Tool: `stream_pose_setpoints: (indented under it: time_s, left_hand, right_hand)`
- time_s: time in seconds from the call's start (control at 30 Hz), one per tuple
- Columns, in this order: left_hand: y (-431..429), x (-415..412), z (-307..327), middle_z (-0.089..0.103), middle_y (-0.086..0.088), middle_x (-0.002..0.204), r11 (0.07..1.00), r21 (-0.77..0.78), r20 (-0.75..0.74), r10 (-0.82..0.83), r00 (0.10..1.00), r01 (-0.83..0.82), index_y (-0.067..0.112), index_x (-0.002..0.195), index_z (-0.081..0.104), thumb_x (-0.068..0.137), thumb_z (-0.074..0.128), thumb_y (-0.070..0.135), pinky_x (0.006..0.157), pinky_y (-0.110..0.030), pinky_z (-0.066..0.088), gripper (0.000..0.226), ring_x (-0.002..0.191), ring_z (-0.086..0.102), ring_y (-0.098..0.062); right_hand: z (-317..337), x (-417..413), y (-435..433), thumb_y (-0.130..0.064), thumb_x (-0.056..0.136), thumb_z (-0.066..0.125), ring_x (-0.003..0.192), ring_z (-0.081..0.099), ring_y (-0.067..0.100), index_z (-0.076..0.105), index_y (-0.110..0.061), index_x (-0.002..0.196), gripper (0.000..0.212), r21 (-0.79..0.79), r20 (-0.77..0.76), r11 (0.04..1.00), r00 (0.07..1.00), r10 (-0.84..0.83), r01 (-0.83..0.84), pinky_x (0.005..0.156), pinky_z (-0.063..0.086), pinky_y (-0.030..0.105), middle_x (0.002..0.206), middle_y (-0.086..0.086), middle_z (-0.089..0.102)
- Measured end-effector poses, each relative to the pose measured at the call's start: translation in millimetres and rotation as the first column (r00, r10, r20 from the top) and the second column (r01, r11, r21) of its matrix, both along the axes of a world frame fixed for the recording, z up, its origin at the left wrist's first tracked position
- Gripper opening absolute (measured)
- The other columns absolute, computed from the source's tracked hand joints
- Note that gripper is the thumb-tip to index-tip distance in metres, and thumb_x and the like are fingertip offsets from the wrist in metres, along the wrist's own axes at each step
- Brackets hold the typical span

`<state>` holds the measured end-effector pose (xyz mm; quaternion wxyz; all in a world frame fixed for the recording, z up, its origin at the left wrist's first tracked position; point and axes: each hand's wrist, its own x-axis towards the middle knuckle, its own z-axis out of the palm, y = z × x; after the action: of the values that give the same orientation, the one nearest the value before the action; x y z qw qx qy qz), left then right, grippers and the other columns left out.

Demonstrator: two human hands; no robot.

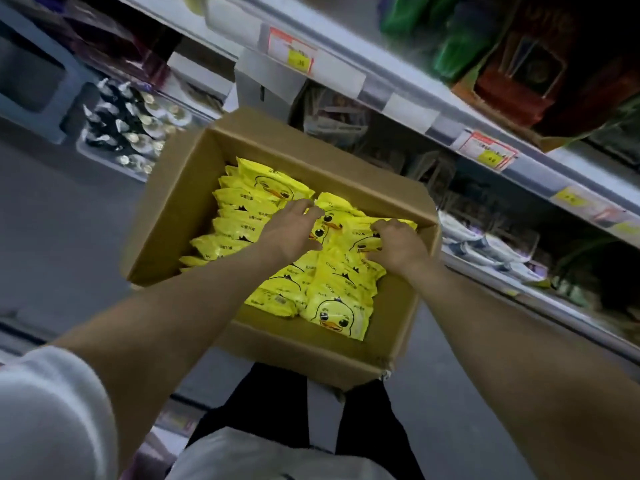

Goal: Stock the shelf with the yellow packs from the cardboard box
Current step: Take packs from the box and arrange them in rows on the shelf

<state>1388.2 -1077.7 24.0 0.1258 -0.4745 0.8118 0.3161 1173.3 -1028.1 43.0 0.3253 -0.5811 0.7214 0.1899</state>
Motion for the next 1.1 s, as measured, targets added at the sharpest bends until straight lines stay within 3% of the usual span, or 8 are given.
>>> stream_pose_setpoints:
  time_s: [0.2,0.4,0.6,0.73,0.8,0.87,1.03,1.1]
  left_hand:
    - [-12,-24,-32,0.033,-0.007,0.152,0.974,-0.192,-0.054,-0.128,0.99,0.116,0.018,0.144,0.038,0.088,0.067,0.037,0.114,-0.039,0.024,0.066,0.141,0.027,-0.028]
    - [-15,-42,-50,0.037,-0.008,0.146,0.947,-0.269,0.043,-0.17,0.985,0.175,0.017,0.147,0.031,0.089,0.065,0.038,0.105,-0.039,0.037,0.071,0.133,0.034,-0.027]
    - [-11,-52,-63,0.056,-0.009,0.131,0.955,-0.242,0.285,-0.097,0.954,0.17,0.015,0.139,0.036,0.085,0.065,0.053,0.1,-0.041,0.036,0.072,0.132,0.036,-0.032]
    - [-8,-51,-71,0.062,-0.007,0.125,0.978,-0.16,0.387,-0.06,0.92,0.131,0.02,0.135,0.045,0.088,0.063,0.049,0.099,-0.039,0.036,0.057,0.131,0.038,-0.03]
    - [-4,-44,-75,0.062,-0.007,0.123,0.996,-0.089,0.37,0.012,0.929,0.023,0.021,0.127,0.054,0.09,0.062,0.044,0.094,-0.038,0.04,0.044,0.126,0.043,-0.03]
    - [2,-33,-75,0.063,-0.01,0.12,0.982,0.012,0.3,0.177,0.938,-0.189,0.017,0.12,0.06,0.09,0.061,0.04,0.087,-0.037,0.044,0.038,0.119,0.05,-0.032]
    - [30,-10,-53,0.054,-0.015,0.136,0.718,0.286,0.213,0.597,0.773,-0.634,0.009,0.138,0.051,0.094,0.06,0.028,0.096,-0.036,0.044,0.05,0.122,0.052,-0.034]
    - [45,-10,-38,0.057,-0.017,0.128,0.638,0.327,0.189,0.679,0.71,-0.697,0.005,0.134,0.053,0.094,0.058,0.022,0.082,-0.033,0.046,0.044,0.108,0.055,-0.033]
  right_hand:
    - [-23,-5,5,-0.03,0.085,0.074,0.13,0.041,0.032,0.046,-0.012,0.138,0.062,-0.062,-0.032,0.996,0.997,-0.063,0.061,0.107,0.04,0.04,0.137,0.012,0.046]
    - [-42,-9,6,-0.032,0.084,0.075,0.127,0.042,0.032,0.047,-0.011,0.136,0.062,-0.081,-0.105,0.997,0.994,-0.005,-0.003,0.106,0.04,0.042,0.135,0.014,0.043]
    - [-63,-11,9,-0.028,0.083,0.074,0.129,0.041,0.031,0.05,-0.015,0.129,0.053,-0.069,-0.191,0.995,0.979,0.064,-0.078,0.103,0.036,0.041,0.135,0.01,0.046]
    - [-73,-10,13,-0.018,0.09,0.064,0.124,0.052,0.03,0.046,-0.016,0.131,0.045,-0.053,-0.214,0.994,0.974,0.079,-0.092,0.096,0.042,0.039,0.132,0.009,0.056]
    - [-71,-11,11,-0.016,0.094,0.058,0.12,0.056,0.03,0.057,-0.015,0.126,0.032,-0.045,-0.205,0.993,0.974,0.099,-0.11,0.095,0.045,0.038,0.129,0.01,0.059]
    - [-66,-10,9,-0.017,0.094,0.058,0.118,0.057,0.032,0.064,-0.01,0.118,0.025,-0.048,-0.123,0.997,0.991,0.056,-0.063,0.093,0.048,0.037,0.126,0.013,0.06]
    - [-35,-8,16,-0.035,0.096,0.056,0.119,0.054,0.036,0.055,-0.009,0.122,0.037,-0.015,0.116,0.998,0.992,-0.051,0.053,0.084,0.043,0.036,0.129,0.015,0.058]
    - [-18,-11,23,-0.04,0.098,0.054,0.116,0.054,0.034,0.053,-0.008,0.121,0.039,-0.026,0.182,0.997,0.981,-0.061,0.066,0.078,0.039,0.035,0.125,0.015,0.059]
